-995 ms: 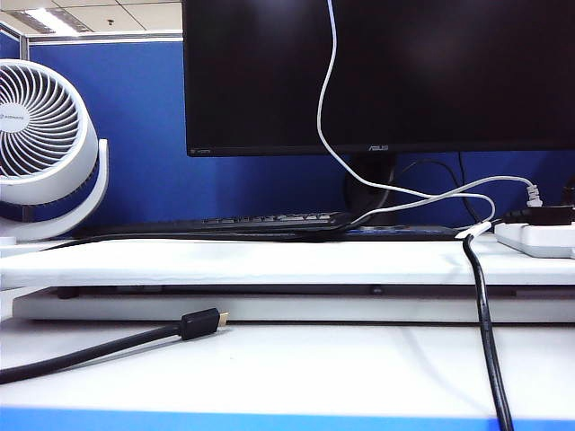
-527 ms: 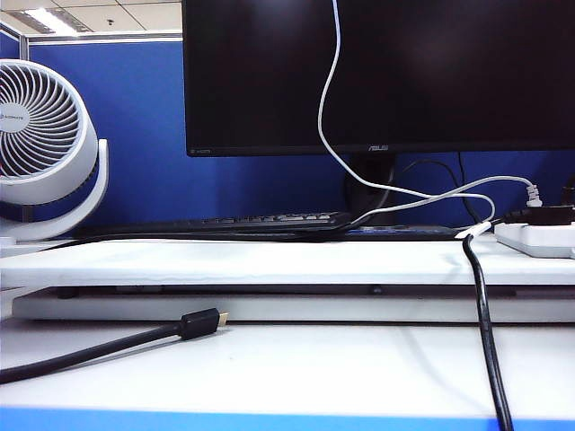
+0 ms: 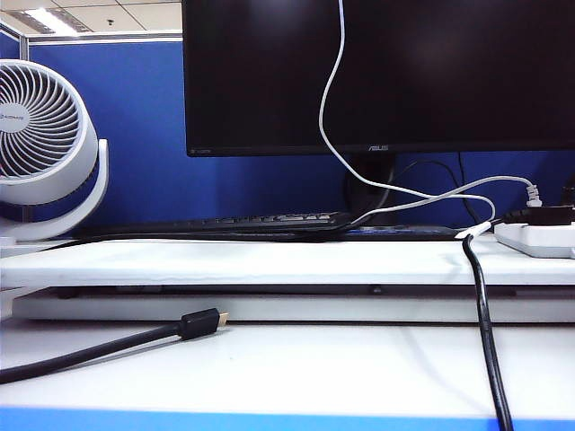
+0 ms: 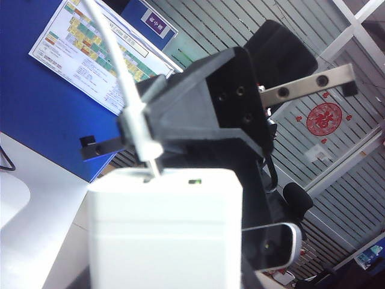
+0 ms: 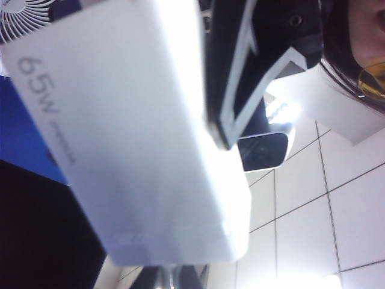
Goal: Pick up the Type-C charging cable and the charging base, insert one end of the Type-C charger into the corresponding slot on the base, and finally place the plugged-in charger back on the table.
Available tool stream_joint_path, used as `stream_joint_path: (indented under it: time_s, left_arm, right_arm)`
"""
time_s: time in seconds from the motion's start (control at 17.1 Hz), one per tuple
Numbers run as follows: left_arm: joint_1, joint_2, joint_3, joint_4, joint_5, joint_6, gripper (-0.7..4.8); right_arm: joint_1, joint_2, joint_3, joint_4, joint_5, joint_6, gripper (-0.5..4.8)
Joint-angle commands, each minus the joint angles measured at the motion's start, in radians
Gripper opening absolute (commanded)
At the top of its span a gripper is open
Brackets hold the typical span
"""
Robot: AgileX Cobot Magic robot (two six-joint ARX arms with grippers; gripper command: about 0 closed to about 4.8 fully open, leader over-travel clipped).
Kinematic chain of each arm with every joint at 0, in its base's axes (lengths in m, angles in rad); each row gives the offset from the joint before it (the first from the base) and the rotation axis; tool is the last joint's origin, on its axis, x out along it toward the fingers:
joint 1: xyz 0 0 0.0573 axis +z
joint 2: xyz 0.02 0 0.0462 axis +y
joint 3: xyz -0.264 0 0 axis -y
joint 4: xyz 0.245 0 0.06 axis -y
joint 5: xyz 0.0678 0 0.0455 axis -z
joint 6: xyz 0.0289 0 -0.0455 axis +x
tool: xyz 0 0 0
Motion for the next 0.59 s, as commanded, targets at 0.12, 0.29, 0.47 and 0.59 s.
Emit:
stream_joint_path:
  time_s: [0.12,0.29,0.47,0.59]
  left_arm:
    - [0.000,-0.005,0.007,0.031,0.013,-0.013,1.77]
    - [0.000,-0.005,0.007,0.039,0.006,-0.016,1.77]
    - [0.000,-0.005,0.007,0.082,-0.001,-0.045,1.77]
    - [0.000,-0.005,0.007,0.083,-0.029,-0.057,1.78]
  right_arm:
    - [0.005,0.013,0.003,0.020,-0.084,0.000,-0.05]
    - [0.002,0.013,0.003,0.011,-0.073,0.000,-0.05]
    - [-0.022,0.014,0.003,0.008,-0.083,0.000,-0.05]
    - [-0.022,0.014,0.003,0.010,-0.082,0.000,-0.05]
